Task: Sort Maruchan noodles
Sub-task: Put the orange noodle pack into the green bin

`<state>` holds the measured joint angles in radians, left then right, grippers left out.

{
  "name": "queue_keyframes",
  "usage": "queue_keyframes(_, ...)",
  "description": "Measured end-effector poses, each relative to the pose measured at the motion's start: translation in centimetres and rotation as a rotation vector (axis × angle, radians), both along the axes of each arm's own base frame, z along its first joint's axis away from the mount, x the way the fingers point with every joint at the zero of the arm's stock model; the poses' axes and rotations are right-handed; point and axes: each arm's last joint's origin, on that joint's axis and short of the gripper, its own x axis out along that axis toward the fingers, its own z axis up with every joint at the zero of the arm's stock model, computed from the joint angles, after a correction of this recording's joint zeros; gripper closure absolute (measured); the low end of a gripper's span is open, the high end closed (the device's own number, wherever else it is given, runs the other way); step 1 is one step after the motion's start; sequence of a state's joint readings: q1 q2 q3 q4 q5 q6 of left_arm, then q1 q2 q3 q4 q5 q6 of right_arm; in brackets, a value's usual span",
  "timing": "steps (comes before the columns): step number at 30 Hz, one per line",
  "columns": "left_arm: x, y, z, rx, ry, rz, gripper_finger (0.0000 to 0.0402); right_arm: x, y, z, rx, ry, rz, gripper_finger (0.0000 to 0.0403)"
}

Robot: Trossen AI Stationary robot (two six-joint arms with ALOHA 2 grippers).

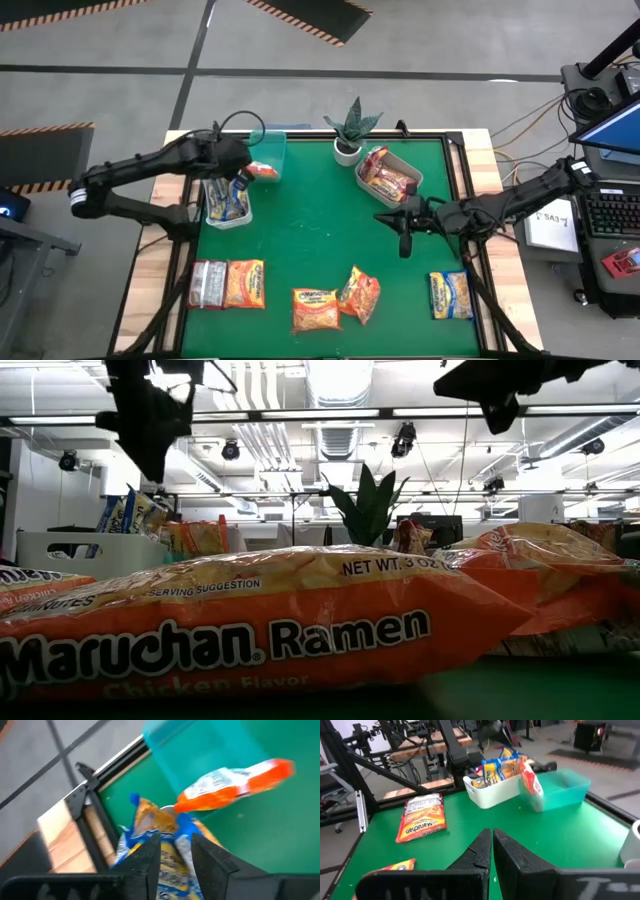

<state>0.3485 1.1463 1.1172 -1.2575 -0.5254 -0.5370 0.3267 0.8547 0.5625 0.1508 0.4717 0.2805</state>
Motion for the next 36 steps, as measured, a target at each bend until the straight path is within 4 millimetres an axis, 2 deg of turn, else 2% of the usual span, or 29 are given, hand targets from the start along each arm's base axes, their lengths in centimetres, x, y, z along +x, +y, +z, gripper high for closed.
queue_keyframes(5, 0.4, -2.7, 1.4, 0.033, -0.181, -0.133, 0.0301, 0.1, 0.1, 1.2, 0.113, 0.057, -0.014, 0.0394)
queue_keyframes(10, 2.4, -6.6, 2.9, 0.063, -0.408, -0.379, 0.0310, 0.9, 0.6, 1.6, 0.243, 0.154, 0.011, 0.0394)
queue_keyframes(15, 4.4, -11.3, 3.6, 0.095, -0.541, -0.644, 0.0319, 3.0, 1.9, 0.7, 0.385, 0.323, 0.133, 0.0394)
queue_keyframes(21, 5.5, -15.8, 2.8, 0.159, -0.546, -0.792, 0.0322, 5.4, 3.9, -1.8, 0.493, 0.670, 0.345, 0.0394)
queue_keyframes(26, 6.3, -17.7, 1.4, 0.177, -0.487, -0.823, 0.0322, 7.0, 5.4, -4.2, 0.467, 0.877, 0.369, 0.0394)
queue_keyframes(31, 7.4, -18.3, 0.0, 0.182, -0.430, -0.831, 0.0322, 8.8, 6.3, -6.2, 0.407, 0.949, 0.455, 0.0394)
queue_keyframes(36, 8.2, -18.7, -1.0, 0.187, -0.388, -0.835, 0.0322, 10.0, 7.1, -9.3, 0.389, 1.028, 0.599, 0.0394)
